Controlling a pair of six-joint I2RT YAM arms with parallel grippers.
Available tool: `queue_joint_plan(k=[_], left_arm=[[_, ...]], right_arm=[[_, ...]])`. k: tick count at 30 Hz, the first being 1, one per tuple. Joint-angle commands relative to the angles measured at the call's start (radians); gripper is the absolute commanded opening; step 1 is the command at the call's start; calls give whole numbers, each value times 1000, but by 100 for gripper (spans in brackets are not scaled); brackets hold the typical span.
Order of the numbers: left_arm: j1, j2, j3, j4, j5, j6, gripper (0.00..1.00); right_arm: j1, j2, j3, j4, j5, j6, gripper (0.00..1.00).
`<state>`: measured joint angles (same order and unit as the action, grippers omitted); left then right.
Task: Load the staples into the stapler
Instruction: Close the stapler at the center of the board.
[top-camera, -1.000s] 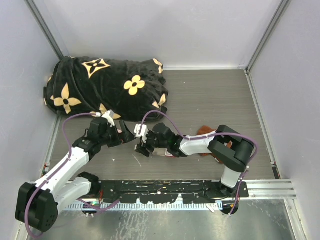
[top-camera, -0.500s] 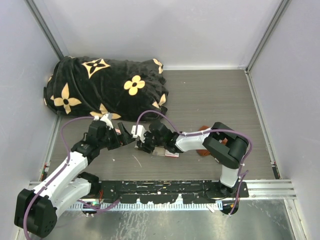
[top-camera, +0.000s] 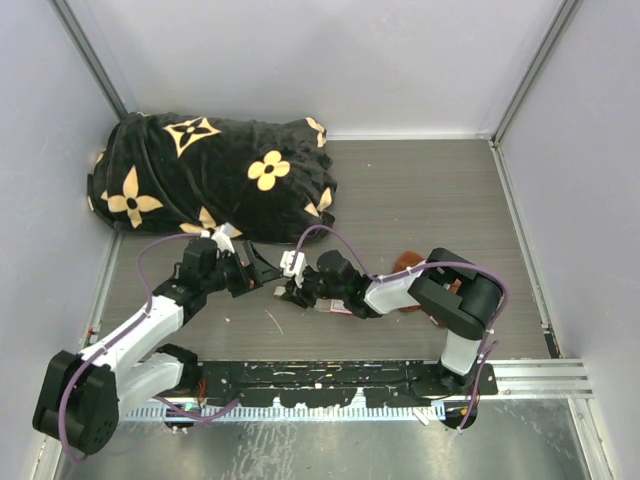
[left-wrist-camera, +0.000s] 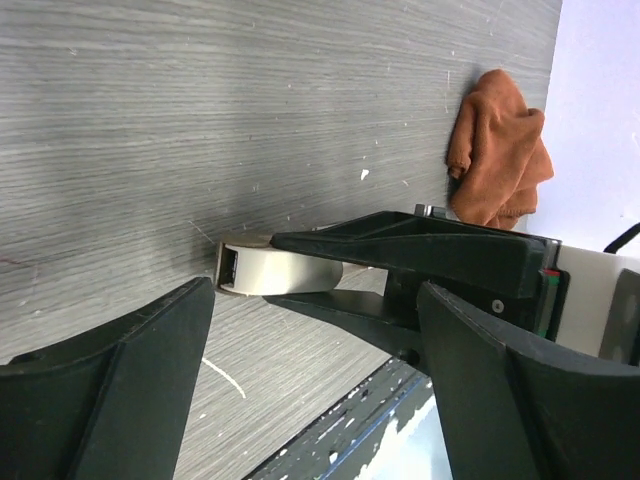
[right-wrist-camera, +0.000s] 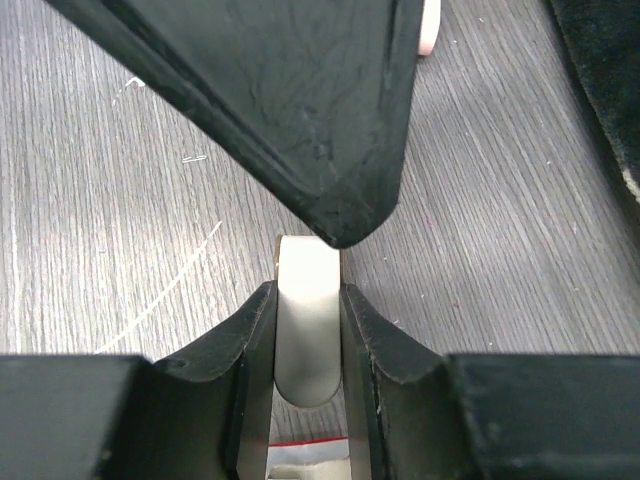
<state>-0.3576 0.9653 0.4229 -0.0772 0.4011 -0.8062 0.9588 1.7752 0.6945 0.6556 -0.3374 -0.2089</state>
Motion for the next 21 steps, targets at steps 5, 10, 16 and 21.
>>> queue_joint_plan(k=[5, 10, 16, 21], left_arm=[[6, 148, -25, 221, 155, -50, 71], [6, 177, -22, 208, 155, -36, 70], [5, 256, -11, 243, 251, -52, 65], [6, 296, -17, 277, 288, -62, 59]], right_arm=[[-2, -33, -105, 334, 23, 130, 1], [-2, -38, -144, 421, 45, 157, 1], [-2, -45, -156, 452, 51, 167, 1], [-2, -43, -165, 479, 53, 186, 1]])
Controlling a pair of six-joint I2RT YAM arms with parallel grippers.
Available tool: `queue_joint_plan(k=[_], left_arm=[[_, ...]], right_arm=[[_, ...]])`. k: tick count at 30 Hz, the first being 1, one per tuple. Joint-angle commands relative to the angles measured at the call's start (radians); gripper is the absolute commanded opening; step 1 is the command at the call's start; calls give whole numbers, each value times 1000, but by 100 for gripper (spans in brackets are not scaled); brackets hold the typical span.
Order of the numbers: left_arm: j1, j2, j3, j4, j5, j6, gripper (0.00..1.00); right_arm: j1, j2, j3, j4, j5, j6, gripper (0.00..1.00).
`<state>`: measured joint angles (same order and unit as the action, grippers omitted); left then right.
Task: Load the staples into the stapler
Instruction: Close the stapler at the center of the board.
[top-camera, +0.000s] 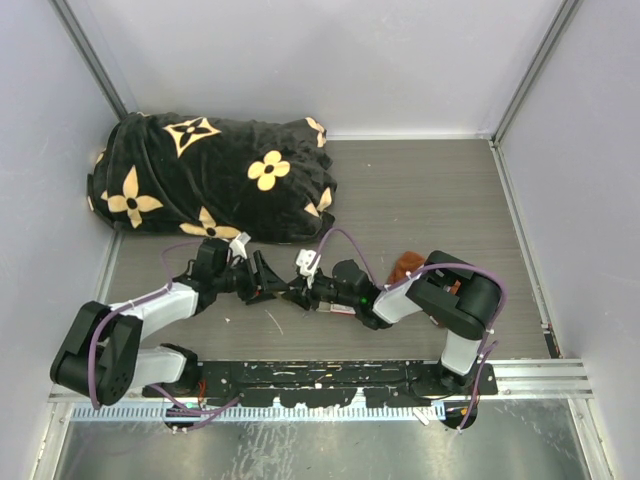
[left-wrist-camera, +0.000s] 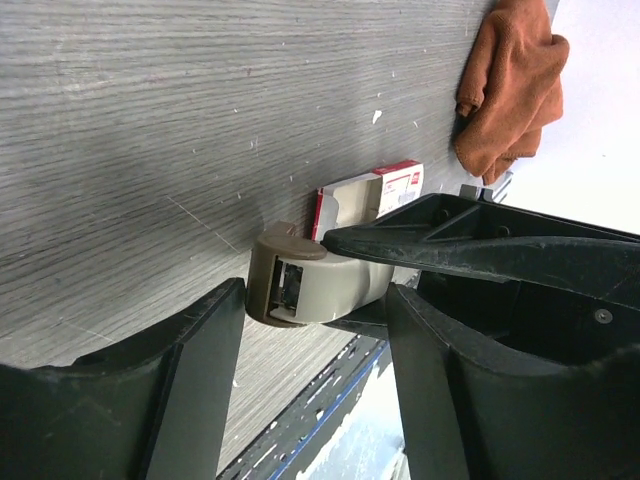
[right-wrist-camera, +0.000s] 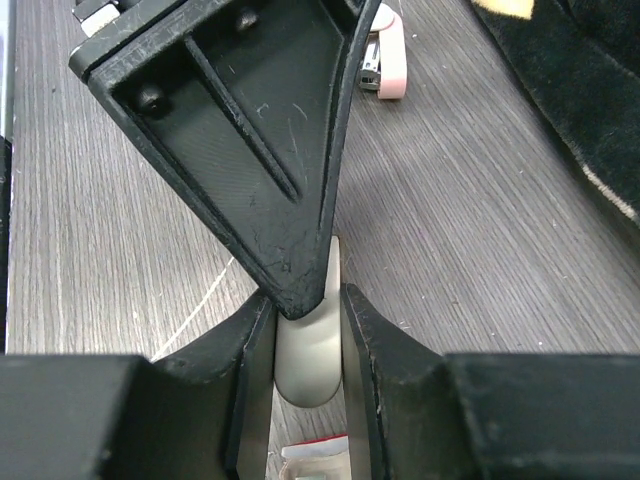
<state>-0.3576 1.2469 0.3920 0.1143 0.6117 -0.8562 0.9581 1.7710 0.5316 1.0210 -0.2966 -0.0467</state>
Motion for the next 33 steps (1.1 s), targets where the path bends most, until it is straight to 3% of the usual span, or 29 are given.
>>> queue_joint_plan(k=[1, 10, 13, 15, 21, 23, 30, 33], left_arm=[[6, 15, 11, 97, 88, -18, 58], [6, 53, -3, 190, 141, -73, 43], [6, 40, -4, 193, 147, -76, 35], [6, 31, -4, 194, 144, -73, 30], [6, -6, -3, 206, 147, -71, 15], [6, -6, 0, 211, 150, -70, 11], [6, 15, 25, 209, 170, -38, 5], [5, 15, 43, 209, 189, -19, 3]], right_arm=[[-1, -38, -4, 118, 13, 27, 1], [-2, -33, -10, 157, 4, 53, 1], [-1, -36, -17, 162, 10, 63, 8], [-1, -45, -27, 171, 20, 68, 18], [-1, -115, -54, 106, 61, 79, 73], [-1, -153, -57, 42, 80, 77, 85], [-1, -345, -113, -111, 160, 131, 95], [-1, -457, -82, -303, 188, 176, 98]])
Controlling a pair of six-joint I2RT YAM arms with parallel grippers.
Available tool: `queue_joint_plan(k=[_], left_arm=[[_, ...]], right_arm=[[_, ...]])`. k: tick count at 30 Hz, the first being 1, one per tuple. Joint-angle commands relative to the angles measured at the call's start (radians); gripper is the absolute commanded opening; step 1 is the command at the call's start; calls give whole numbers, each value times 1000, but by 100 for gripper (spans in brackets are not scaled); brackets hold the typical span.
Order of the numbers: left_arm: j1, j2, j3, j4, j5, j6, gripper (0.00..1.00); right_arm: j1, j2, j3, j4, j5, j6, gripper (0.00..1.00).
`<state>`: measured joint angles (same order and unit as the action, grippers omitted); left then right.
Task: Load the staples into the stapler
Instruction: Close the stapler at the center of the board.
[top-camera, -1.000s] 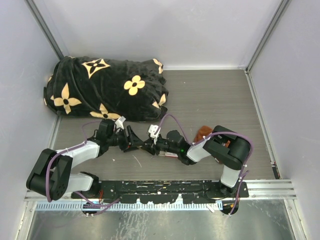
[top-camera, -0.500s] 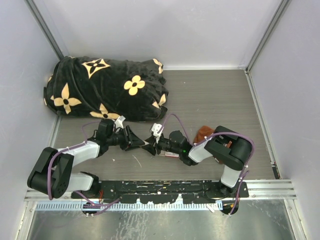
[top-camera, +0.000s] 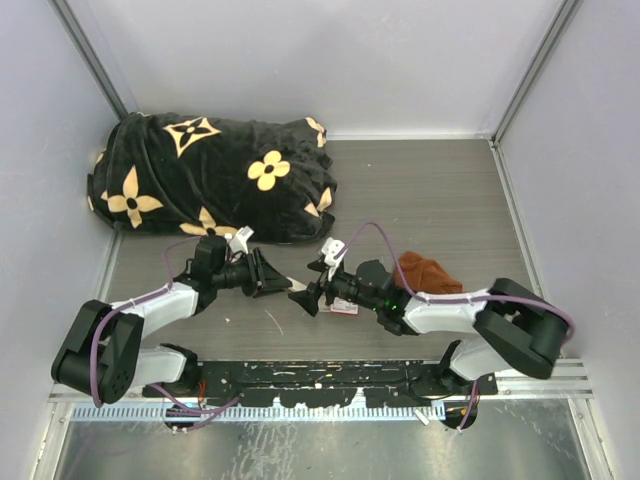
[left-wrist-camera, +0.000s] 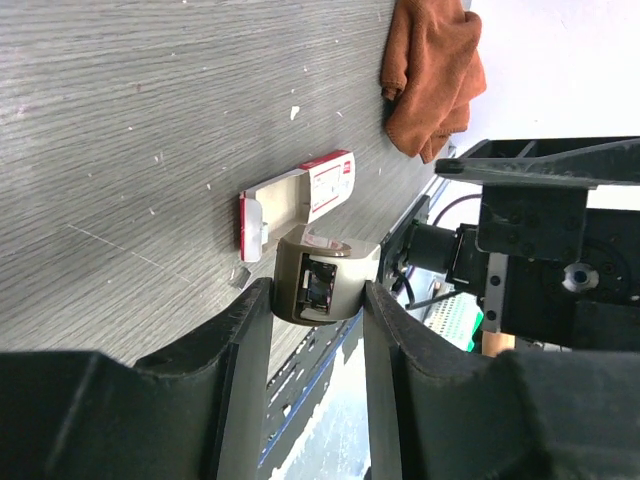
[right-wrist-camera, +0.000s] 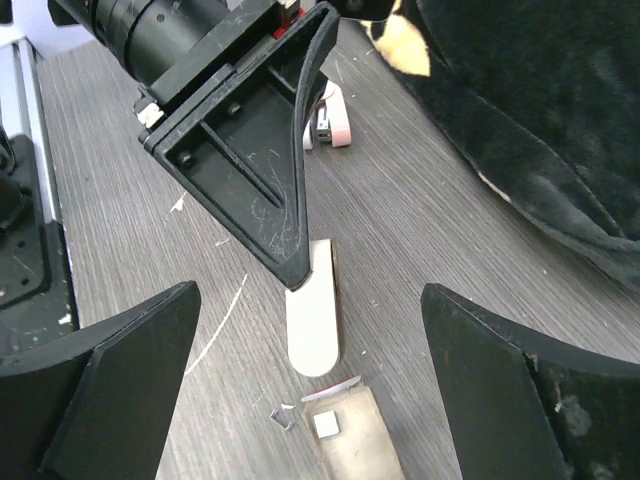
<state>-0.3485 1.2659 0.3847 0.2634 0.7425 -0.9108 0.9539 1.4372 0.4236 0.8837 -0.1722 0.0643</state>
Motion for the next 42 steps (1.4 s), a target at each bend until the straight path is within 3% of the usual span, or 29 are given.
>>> queue_joint_plan(k=[1, 9, 17, 22, 31, 33, 34, 35, 36, 37, 42], left_arm=[[-4, -4, 58, 59, 65, 43, 3], [-139, -71, 191, -180, -21, 248, 2], [-214, -80, 228, -87, 99, 246, 0], [-255, -84, 245, -39, 150, 228, 0], [-289, -107, 253, -1, 178, 204, 0], [-290, -112, 252, -2, 175, 202, 0], [-290, -117, 251, -4, 171, 202, 0], [-290, -122, 249, -5, 169, 203, 0], [-291, -126, 248, -6, 162, 203, 0], [-291, -130, 245, -7, 156, 204, 0], [-290, -144, 233, -14, 141, 204, 0]], right_arm=[[2, -153, 35, -221, 64, 77, 99], [-137, -370, 32, -496, -102, 278, 100], [-346, -452, -5, -506, -518, 378, 100], [-354, -411, -1, -454, -712, 411, 100], [-303, -298, 19, -376, -835, 462, 96], [-277, -272, 32, -376, -844, 464, 87], [-266, -260, 36, -376, -847, 464, 77], [-260, -251, 39, -377, -844, 461, 57], [-259, -245, 38, -379, -837, 457, 27], [-258, -244, 36, -387, -821, 450, 5], [-258, -258, 18, -357, -783, 451, 1]])
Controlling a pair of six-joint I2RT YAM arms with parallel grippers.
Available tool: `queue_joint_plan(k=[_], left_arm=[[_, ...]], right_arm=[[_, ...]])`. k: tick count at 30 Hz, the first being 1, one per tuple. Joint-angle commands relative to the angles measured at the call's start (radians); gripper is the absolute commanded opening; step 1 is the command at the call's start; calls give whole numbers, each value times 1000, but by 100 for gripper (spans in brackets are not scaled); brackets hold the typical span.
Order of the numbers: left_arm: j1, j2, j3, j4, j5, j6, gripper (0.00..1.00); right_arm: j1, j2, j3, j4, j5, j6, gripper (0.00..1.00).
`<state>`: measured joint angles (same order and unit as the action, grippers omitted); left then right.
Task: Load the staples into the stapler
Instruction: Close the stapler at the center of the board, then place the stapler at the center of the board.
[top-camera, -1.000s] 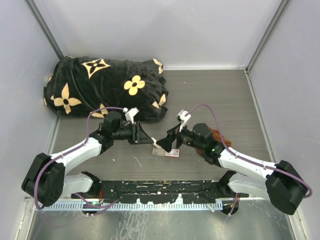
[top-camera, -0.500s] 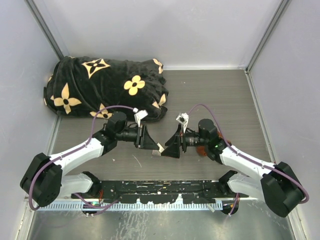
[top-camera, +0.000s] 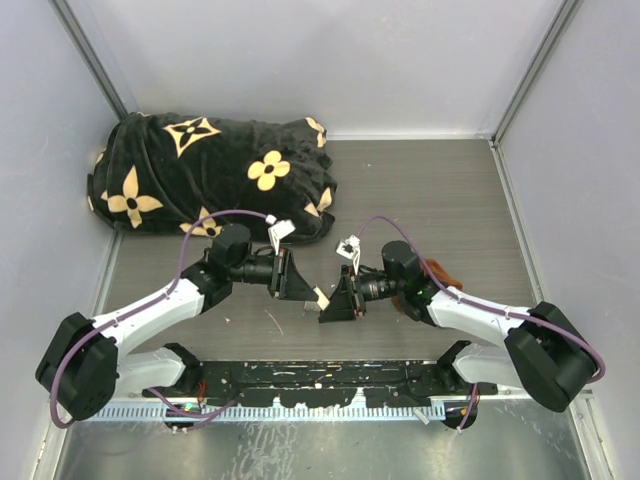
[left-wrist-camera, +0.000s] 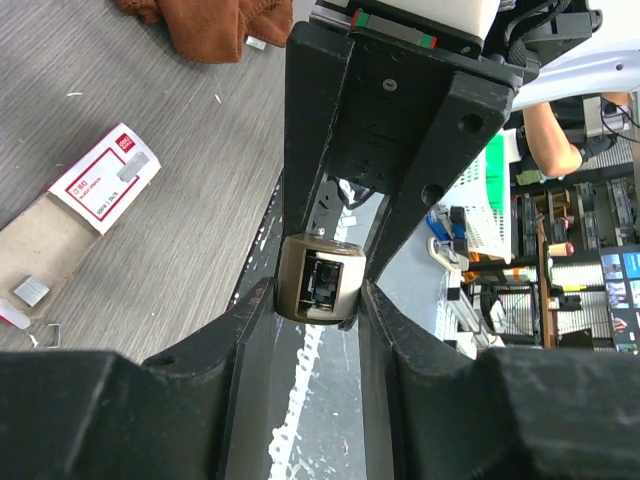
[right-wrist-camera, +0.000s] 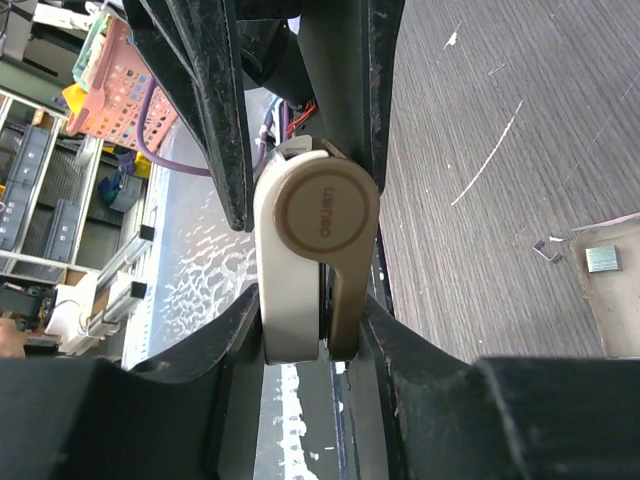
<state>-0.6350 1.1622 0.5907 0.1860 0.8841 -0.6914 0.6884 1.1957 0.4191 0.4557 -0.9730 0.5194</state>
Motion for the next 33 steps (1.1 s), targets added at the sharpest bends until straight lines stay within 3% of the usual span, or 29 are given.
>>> queue_joint_plan(k=[1, 2, 4, 5, 9, 12, 16, 19, 23, 28, 33], left_arm=[[-3, -43, 25, 61, -7, -16, 0], [-3, -46, 22, 58, -15, -17, 0], [-3, -54, 19, 51, -40, -19, 0], [-2, -60, 18, 39, -53, -19, 0], [-1, -85, 9, -3, -126, -19, 0], [32, -106, 9, -124, -236, -14, 0], [178, -159, -72, -215, -333, -48, 0], [304, -203, -144, -267, -411, -90, 0], [410, -221, -201, -323, -519, -104, 0], [436, -199, -229, -285, -574, -100, 0], [439, -160, -232, -296, -597, -61, 12]], right_arm=[[7, -12, 28, 71, 17, 0, 1], [8, -6, 36, 63, 17, 0, 24], [7, 2, 45, 58, 27, -1, 86], [7, -1, 44, 58, 41, -5, 98], [0, -45, 36, 20, 144, -49, 100], [-24, -125, 20, -28, 310, -65, 100], [-33, -261, 12, -161, 606, -142, 100], [-35, -333, 1, -213, 731, -163, 100], [-34, -390, -10, -251, 803, -178, 100], [-34, -423, -22, -265, 842, -193, 100], [-34, -418, -27, -288, 887, -193, 100]])
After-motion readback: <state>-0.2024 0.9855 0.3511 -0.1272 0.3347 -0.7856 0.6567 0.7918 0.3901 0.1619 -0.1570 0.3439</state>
